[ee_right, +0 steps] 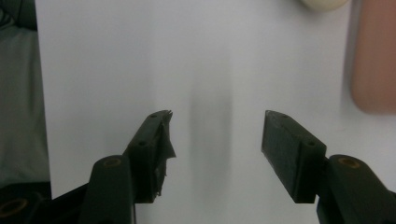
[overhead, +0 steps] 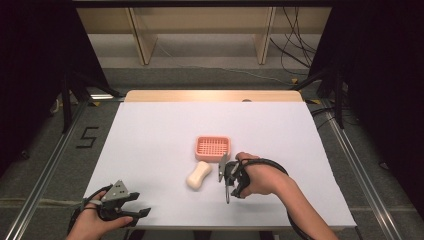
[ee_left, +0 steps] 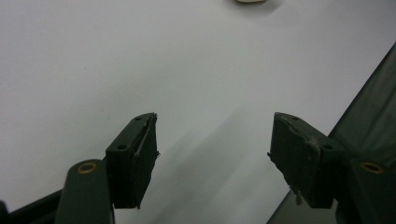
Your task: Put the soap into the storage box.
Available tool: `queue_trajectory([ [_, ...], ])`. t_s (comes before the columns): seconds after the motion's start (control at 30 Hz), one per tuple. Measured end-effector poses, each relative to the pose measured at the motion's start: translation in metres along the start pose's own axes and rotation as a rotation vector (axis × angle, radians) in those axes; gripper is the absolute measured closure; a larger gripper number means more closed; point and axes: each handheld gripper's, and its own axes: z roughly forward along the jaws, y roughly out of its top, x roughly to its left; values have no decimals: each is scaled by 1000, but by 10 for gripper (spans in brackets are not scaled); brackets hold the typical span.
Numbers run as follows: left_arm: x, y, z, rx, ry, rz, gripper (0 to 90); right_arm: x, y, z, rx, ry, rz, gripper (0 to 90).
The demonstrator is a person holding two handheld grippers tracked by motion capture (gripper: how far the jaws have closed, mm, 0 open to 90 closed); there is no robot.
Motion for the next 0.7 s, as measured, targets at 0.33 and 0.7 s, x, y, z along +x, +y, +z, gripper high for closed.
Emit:
queue_trajectory([
  [0.33, 2, -1, -1, 3, 6, 17, 315, -18, 29, 1, -41, -41, -56, 379],
  [0.7, 3, 0, -1, 3, 7, 18, 315, -31, 57, 6, -42, -33, -138, 379],
])
